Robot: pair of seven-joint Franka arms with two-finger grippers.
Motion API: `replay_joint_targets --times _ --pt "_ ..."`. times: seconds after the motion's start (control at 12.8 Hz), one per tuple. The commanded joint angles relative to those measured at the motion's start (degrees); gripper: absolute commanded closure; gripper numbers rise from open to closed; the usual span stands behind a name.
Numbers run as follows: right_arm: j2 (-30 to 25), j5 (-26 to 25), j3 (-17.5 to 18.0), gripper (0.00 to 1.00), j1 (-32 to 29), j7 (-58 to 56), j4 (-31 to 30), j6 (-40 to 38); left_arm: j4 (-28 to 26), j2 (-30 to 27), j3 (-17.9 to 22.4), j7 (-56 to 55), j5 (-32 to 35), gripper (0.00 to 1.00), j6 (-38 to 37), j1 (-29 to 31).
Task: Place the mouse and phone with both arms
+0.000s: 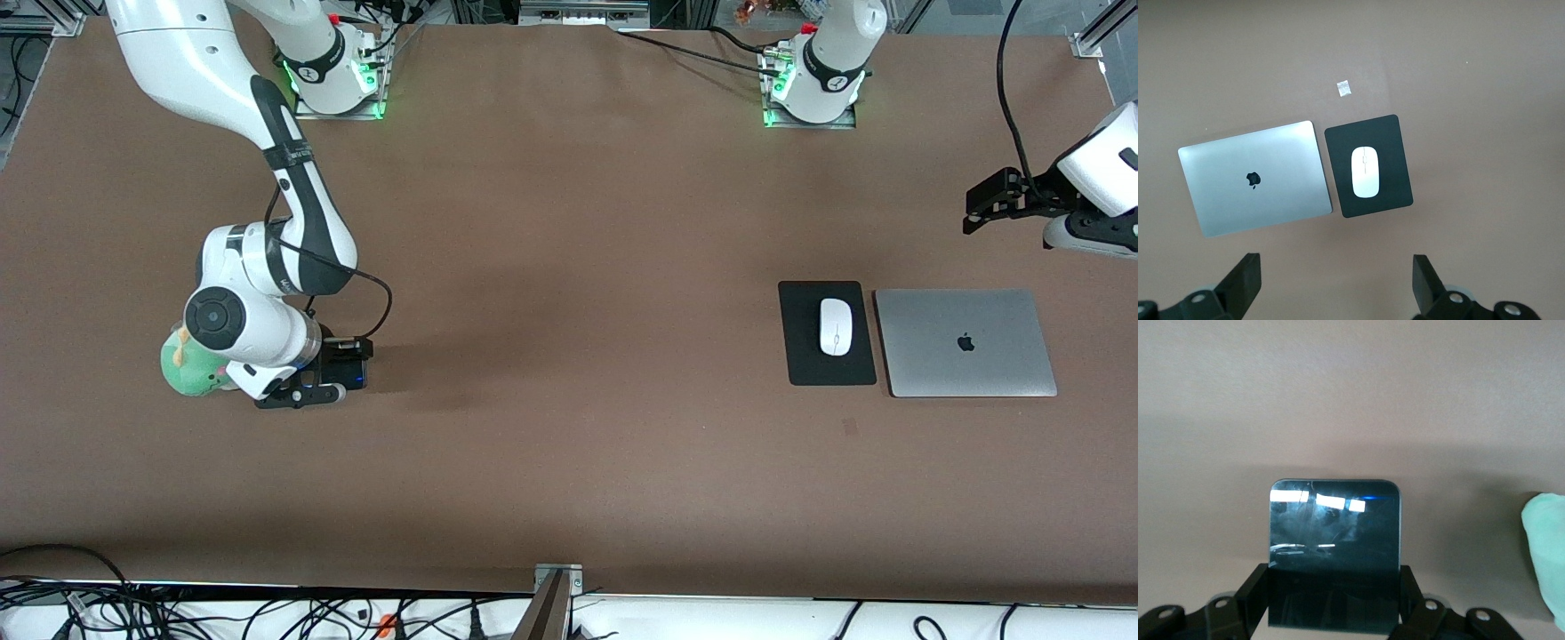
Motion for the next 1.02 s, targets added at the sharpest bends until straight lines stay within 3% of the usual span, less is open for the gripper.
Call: replay_joint_targets --times 0.0,0.16,0.31,0.39,0.47,0.94 --pt "-2.1 0.9 0.9 0.36 -1.1 -1.3 -7.3 7.7 2.1 1.3 0.4 -0.4 1.5 0.0 -0.5 -0.3" --pt "-1.5 0.9 0.9 0.34 -1.5 -1.3 -8.4 10.5 2.1 1.3 0.5 -0.2 1.4 0.0 -0.5 -0.3" --pt "-0.5 1.6 0.9 0.25 -2.1 -1.3 -8.4 11.7 2.4 1.2 0.5 0.0 1.4 0.0 -1.6 -0.3" --pt "0.0 2.2 0.9 0.16 -2.1 -1.3 -8.4 12.3 3.1 1.2 0.4 -0.1 1.4 0.0 -2.4 -0.3" --pt "0.1 2.8 0.9 0.0 -2.1 -1.3 -8.4 12.4 3.6 1.2 0.3 -0.1 1.4 0.0 -3.5 -0.4" --pt "-5.8 2.7 0.8 0.0 -2.2 -1.1 -5.4 5.9 4.9 2.4 0.3 -0.5 1.3 0.0 -3.4 -0.4"
